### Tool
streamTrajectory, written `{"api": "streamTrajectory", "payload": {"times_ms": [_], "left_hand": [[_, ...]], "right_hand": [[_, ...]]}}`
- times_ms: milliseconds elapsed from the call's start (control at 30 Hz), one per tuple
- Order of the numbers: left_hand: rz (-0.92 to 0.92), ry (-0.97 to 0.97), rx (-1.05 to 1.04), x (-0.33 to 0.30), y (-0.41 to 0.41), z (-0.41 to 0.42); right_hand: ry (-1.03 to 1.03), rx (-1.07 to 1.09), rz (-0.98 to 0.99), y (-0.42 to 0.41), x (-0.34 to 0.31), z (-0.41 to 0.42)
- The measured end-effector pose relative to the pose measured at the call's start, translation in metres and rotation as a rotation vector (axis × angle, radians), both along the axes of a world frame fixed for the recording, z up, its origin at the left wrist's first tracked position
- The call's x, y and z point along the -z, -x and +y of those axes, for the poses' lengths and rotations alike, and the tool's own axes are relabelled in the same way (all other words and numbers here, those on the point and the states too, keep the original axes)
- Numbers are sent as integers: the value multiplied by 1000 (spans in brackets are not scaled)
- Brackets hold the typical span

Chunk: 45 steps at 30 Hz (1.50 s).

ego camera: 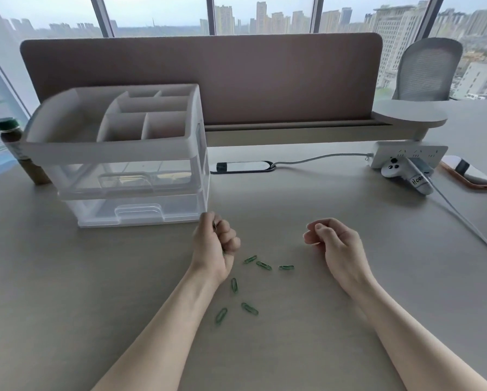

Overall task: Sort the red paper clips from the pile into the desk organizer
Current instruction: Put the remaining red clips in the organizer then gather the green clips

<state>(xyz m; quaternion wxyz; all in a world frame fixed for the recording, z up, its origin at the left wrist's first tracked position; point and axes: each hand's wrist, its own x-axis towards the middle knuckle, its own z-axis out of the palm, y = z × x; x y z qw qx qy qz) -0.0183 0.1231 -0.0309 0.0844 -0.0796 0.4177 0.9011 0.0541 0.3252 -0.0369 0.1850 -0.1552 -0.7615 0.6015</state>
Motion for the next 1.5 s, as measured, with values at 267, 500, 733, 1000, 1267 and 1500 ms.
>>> {"api": "streamTrajectory", "payload": {"times_ms": [267, 500, 733, 1000, 1267, 1500], "left_hand": [[-208, -661, 153, 7, 5, -32], [-218, -704, 257, 8, -2, -54], [-209, -706, 232, 6, -19, -69], [-298, -700, 131, 3, -18, -73], [-433, -575, -53, -5, -22, -69], [-430, -646, -82, -11, -27, -66]], "right_hand": [[-961, -548, -281, -44, 3, -60], [-1044, -608, -308, -44, -1, -66], [-1080, -555, -324, -44, 3, -120], [-897, -381, -87, -19, 13, -93], [-727, -330, 13, -7, 9, -90], [-913, -327, -93, -9, 1, -97]]}}
